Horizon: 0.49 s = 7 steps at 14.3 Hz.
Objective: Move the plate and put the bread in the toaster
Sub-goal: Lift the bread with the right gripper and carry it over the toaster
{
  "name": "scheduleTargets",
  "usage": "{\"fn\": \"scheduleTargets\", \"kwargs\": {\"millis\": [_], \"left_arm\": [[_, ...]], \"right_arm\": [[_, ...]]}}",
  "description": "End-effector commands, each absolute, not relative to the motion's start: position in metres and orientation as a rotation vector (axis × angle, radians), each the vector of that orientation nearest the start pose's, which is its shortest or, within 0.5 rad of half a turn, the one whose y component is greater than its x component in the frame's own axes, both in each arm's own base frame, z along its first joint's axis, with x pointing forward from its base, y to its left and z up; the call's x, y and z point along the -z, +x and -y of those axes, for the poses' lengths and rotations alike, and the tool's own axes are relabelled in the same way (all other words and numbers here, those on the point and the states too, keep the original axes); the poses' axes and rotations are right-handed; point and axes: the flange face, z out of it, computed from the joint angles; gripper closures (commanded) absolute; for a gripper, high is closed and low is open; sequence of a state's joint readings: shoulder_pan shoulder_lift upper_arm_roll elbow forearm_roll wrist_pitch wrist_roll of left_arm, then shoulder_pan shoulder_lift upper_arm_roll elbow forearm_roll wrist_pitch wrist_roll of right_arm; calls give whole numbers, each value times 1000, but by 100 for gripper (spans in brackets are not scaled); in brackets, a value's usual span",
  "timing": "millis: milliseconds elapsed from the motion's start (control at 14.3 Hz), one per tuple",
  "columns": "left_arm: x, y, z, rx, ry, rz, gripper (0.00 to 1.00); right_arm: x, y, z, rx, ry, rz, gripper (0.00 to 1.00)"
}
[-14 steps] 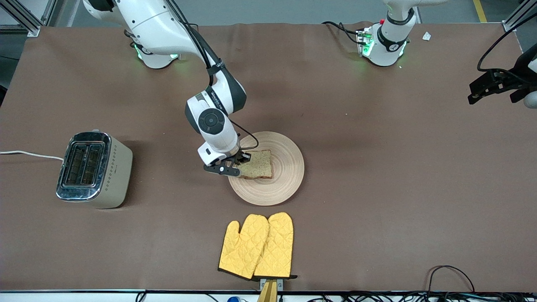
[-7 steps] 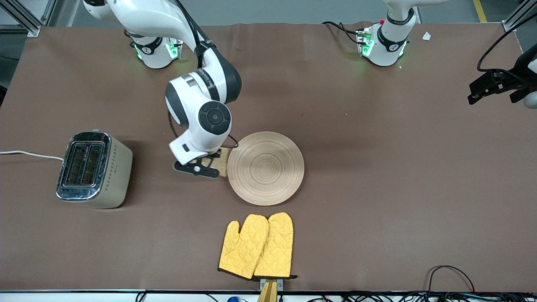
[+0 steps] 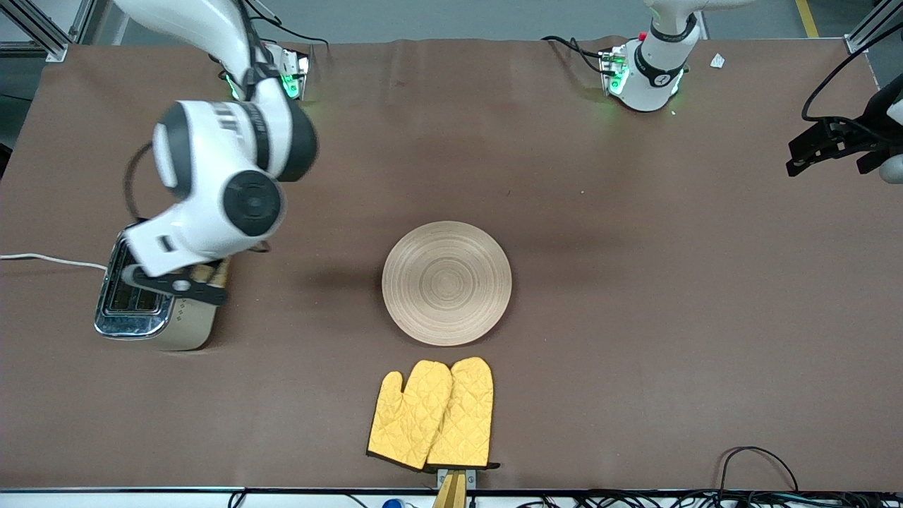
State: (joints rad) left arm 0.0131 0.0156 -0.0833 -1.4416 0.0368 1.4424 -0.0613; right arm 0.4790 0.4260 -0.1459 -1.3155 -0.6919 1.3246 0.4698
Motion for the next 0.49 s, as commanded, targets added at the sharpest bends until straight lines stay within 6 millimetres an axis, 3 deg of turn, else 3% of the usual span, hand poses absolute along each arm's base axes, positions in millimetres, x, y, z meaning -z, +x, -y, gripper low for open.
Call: {"fn": "scheduleTargets", "kwargs": {"millis": [0,70,280,420], "left_arm": [[-665,547,38,4,-3128,-17,0],[-665,547,39,3,-3132,-17,0],[-664,547,38,-2,-3137,-23,0],[-663,548,38,-4,-3138,-26,0]], "right_arm": [[-506,619,-124,63,2116,143,100],[-501,617,-110,71,2080,139,100],[-485,608,-101,45,2044,80,100],[-461,603,-96,24,1966,77,100]]}}
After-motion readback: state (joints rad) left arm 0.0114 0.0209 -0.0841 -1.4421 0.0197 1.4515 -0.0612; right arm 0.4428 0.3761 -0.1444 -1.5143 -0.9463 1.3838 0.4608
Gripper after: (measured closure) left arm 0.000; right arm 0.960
